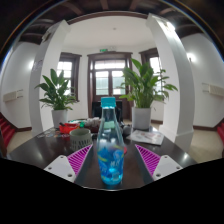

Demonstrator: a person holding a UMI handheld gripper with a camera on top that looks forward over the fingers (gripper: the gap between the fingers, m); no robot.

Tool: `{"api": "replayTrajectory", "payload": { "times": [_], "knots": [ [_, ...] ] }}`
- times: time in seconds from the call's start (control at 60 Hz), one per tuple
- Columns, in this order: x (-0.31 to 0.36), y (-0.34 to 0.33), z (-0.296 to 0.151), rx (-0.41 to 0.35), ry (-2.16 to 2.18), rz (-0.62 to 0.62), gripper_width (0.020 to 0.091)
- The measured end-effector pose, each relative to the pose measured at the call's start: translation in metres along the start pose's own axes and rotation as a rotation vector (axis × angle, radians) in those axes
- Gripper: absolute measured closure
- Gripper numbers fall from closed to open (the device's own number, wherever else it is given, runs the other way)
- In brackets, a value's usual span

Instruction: Pour water

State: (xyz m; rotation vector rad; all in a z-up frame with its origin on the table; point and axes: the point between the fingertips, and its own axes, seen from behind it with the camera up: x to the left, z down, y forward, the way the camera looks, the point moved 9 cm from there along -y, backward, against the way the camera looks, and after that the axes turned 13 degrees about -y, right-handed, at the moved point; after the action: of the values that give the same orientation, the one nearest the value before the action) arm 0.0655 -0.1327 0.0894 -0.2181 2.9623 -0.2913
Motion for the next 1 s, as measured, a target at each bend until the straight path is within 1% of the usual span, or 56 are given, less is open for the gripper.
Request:
{"api": "replayTrajectory", "payload": {
  "times": [0.067,0.133,0.2,0.233,0.283,0.3,0.333,0.35,0.367,0.433,0.517,0.533,0.55,0.717,0.817,0.917,1.0],
  "knots": [
    [0.000,0.018,-0.007,-0.029,-0.037,0.010,0.0267],
    [0.003,0.034,-0.007,-0.025,-0.043,0.001,0.0267],
    [0.008,0.049,-0.004,-0.008,-0.029,-0.012,0.0288],
    [0.010,0.054,-0.002,-0.002,-0.019,-0.016,0.0319],
    [0.013,0.059,0.001,0.001,-0.003,-0.014,0.0406],
    [0.014,0.061,0.002,0.002,0.000,-0.014,0.0447],
    [0.013,0.063,0.003,-0.002,-0.005,0.001,0.0472],
    [0.012,0.063,0.004,-0.005,-0.011,0.007,0.0469],
    [0.011,0.061,0.003,-0.012,-0.019,0.011,0.0525],
    [0.012,0.062,0.002,-0.032,-0.023,0.012,0.0552],
    [0.012,0.063,0.002,-0.041,-0.028,0.013,0.0636],
    [0.012,0.064,0.002,-0.042,-0.025,0.014,0.0621],
    [0.012,0.064,0.002,-0.041,-0.022,0.013,0.0665],
    [0.014,0.061,0.004,-0.032,-0.030,0.015,0.0666],
    [0.014,0.064,0.002,-0.005,-0.051,0.001,0.0666],
    [0.009,0.069,-0.009,0.019,-0.196,-0.001,0.0667],
    [0.000,0.082,-0.017,0.083,-0.441,0.011,0.0666]
  ]
}}
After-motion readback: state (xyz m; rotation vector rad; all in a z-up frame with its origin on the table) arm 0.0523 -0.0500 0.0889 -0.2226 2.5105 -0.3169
